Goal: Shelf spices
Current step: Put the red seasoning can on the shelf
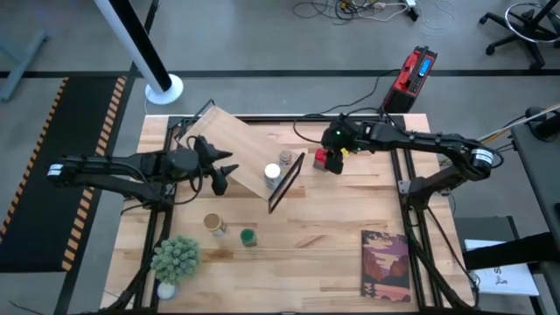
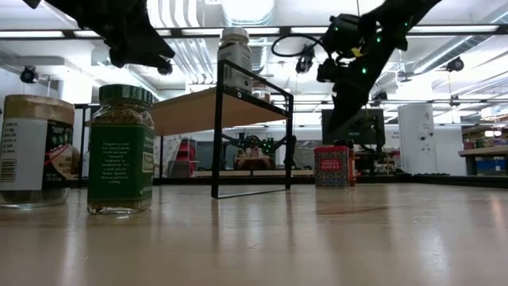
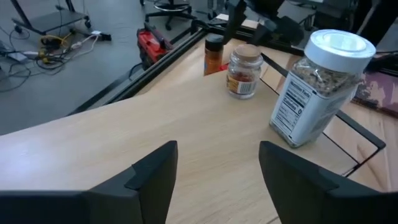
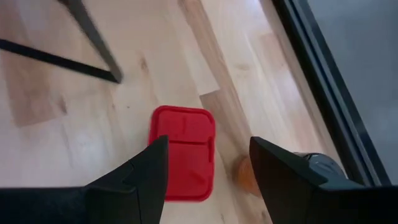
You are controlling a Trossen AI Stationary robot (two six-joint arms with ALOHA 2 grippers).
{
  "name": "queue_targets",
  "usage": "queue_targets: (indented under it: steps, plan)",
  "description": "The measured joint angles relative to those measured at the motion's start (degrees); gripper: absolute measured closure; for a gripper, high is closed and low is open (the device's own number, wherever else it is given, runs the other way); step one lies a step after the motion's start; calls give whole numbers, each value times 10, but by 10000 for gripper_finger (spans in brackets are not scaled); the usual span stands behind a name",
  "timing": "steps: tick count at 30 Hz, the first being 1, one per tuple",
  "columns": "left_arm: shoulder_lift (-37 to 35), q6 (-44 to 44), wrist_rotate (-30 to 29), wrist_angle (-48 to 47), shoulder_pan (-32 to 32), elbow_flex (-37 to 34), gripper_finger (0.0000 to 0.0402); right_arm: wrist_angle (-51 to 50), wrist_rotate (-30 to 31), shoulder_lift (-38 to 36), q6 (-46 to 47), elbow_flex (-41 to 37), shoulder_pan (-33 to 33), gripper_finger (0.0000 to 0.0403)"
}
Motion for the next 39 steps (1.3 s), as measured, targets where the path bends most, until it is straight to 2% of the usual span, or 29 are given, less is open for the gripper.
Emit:
queue_targets:
  steps: [5,10,21,29,32,39]
  plan:
    - [0,3,0,0,0,0,172,32,-1,4,0,-16,0,201]
    - [0,-3,-1,-2,0,0,163,34,-64,17,21,-17,-3,186]
    - [0,-5,3,-3,0,0,160,46,-39,52,25,-18,-4,153]
    - [0,-4,6,-7,0,0,153,28,-66,93,44,-18,-4,135]
    - [0,-4,18,-7,0,0,154,28,-91,117,45,-18,-1,138]
    - [0,-3,25,-8,0,0,163,33,-69,138,44,-15,16,182]
